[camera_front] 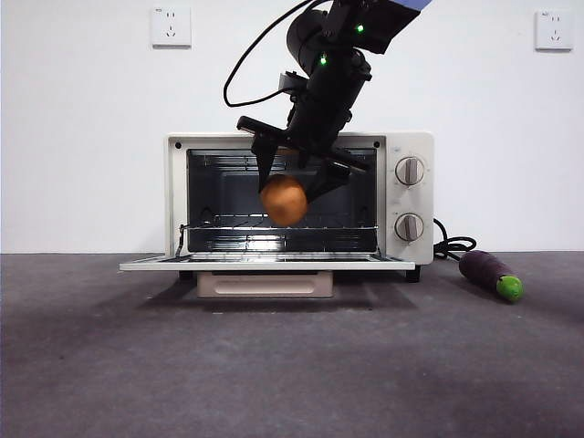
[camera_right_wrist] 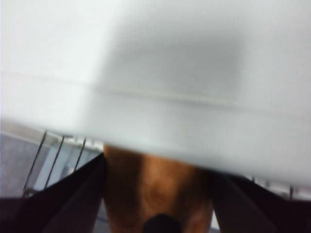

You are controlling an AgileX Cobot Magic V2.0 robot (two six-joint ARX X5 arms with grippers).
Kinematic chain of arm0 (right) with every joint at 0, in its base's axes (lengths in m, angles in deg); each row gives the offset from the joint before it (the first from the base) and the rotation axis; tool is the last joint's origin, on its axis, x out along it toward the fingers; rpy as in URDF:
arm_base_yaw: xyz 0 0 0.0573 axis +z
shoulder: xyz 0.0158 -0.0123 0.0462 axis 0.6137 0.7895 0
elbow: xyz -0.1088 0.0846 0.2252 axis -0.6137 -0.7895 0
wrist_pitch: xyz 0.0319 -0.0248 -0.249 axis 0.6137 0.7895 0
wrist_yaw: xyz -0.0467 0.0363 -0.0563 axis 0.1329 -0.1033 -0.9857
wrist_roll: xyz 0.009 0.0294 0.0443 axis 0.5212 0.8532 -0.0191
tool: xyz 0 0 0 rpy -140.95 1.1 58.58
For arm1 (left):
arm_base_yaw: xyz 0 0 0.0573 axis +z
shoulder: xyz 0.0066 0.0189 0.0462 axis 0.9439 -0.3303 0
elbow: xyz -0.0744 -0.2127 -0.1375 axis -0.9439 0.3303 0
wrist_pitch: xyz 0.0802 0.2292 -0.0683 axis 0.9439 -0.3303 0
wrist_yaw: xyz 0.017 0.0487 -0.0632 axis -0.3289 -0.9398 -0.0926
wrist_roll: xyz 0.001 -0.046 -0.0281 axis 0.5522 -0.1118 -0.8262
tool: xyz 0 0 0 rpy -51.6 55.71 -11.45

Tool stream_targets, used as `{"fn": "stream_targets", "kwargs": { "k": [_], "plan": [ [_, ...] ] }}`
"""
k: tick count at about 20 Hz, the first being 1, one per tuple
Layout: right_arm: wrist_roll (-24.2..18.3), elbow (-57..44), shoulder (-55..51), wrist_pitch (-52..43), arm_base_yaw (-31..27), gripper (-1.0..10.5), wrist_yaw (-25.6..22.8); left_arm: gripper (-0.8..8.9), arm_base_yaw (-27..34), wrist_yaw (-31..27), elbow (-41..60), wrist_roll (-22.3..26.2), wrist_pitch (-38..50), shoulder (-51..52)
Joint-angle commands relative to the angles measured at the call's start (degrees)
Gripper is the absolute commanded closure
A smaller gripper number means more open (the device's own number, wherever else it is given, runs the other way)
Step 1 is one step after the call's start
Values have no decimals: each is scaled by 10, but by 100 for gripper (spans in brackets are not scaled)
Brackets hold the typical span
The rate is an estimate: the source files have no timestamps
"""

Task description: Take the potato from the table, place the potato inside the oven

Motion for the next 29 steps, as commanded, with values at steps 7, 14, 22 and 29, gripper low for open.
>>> {"fn": "stream_targets", "kwargs": {
  "k": [7,14,22,29],
  "plan": [
    [19,-3,22,-3,1,704,-10,819,-1,-2,3,5,0,1],
    [22,-3,22,-5,1,371,-14,819,-1,-2,3,4,0,1],
    [21,29,21,32,2,371,-10,819,-1,-2,3,4,-1,1],
    [-5,100,21,147,10,371,-9,819,-1,-2,3,4,-15,1]
  ]
}}
